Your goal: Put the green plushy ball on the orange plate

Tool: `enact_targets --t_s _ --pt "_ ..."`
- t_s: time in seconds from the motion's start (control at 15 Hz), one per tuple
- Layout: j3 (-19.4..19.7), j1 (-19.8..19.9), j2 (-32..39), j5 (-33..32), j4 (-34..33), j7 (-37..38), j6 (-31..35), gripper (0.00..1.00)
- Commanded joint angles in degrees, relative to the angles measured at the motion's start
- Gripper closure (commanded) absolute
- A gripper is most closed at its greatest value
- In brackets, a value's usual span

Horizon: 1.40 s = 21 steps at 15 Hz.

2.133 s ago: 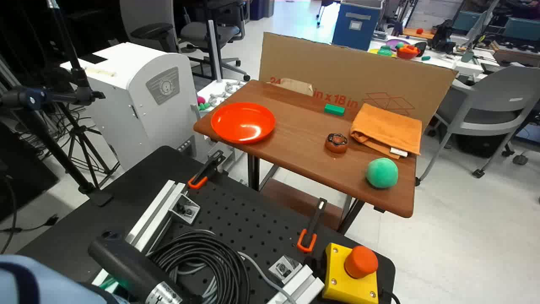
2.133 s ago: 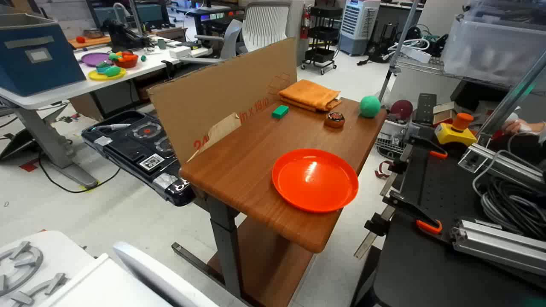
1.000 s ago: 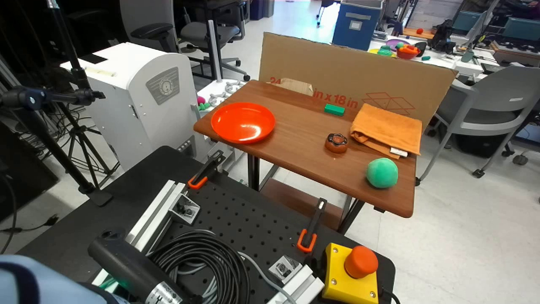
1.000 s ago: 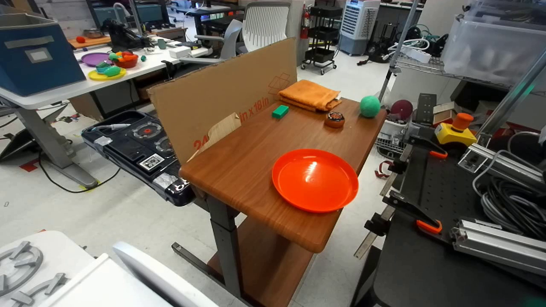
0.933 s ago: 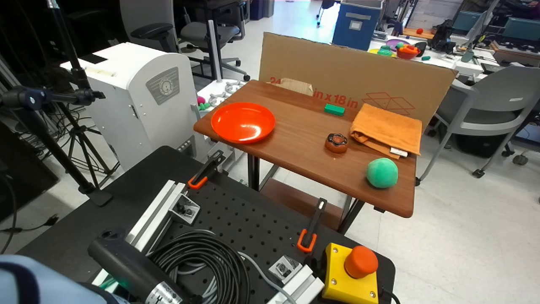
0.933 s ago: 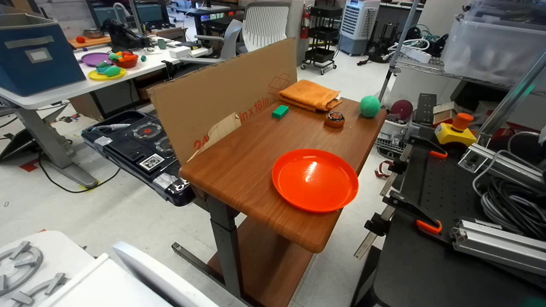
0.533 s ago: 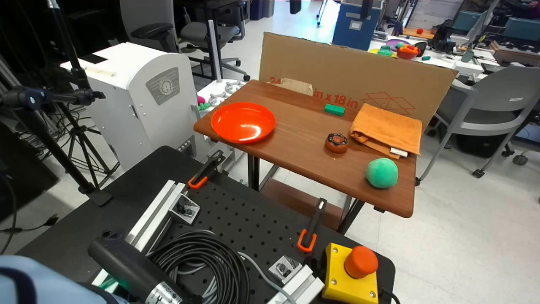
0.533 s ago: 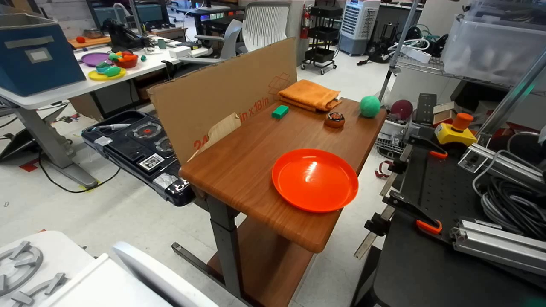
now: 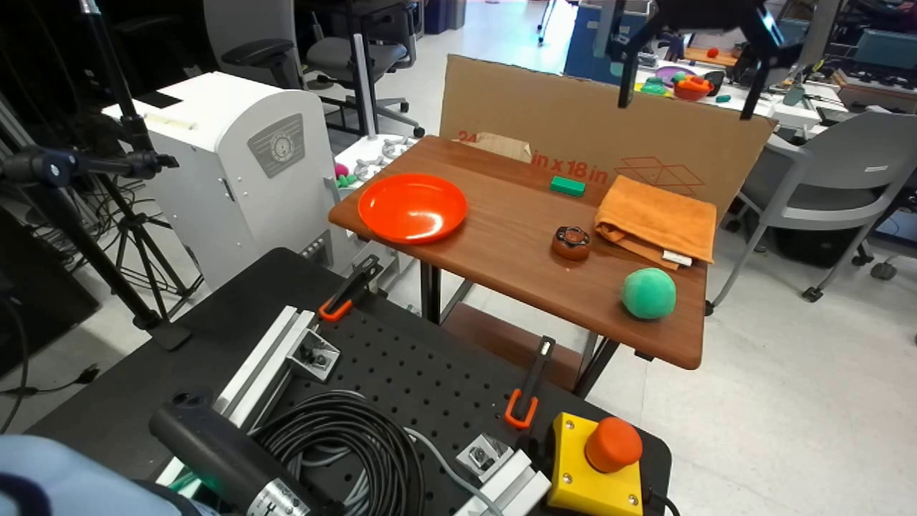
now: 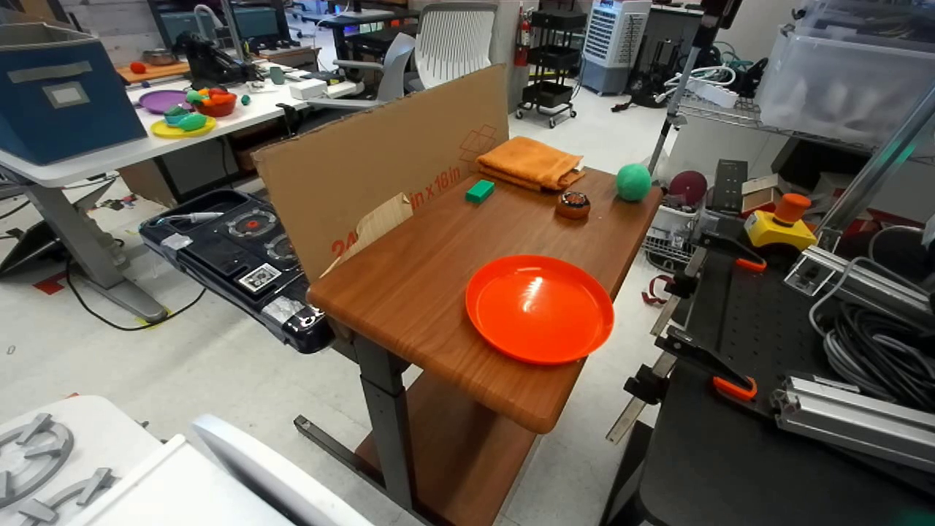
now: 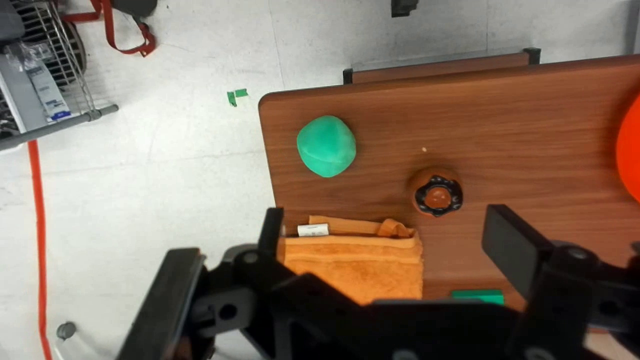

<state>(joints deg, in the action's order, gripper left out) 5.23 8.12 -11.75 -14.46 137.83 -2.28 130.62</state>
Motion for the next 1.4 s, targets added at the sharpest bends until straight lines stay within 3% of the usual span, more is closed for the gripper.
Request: enact_targets --t_s 0.0,0.33,0.67,1.33 --pt "2.2 0.6 10.0 -0.8 -5.4 -5.4 2.1 0.00" --pt "3.4 1.0 23.1 -2.1 -11.3 -7.1 6.0 0.00" --pt "4.1 1.0 33.7 -3.1 -18.0 -8.3 4.3 0.00" --pt "3.0 0.3 44.8 -4.5 -26.9 -11.3 -3.7 0.00"
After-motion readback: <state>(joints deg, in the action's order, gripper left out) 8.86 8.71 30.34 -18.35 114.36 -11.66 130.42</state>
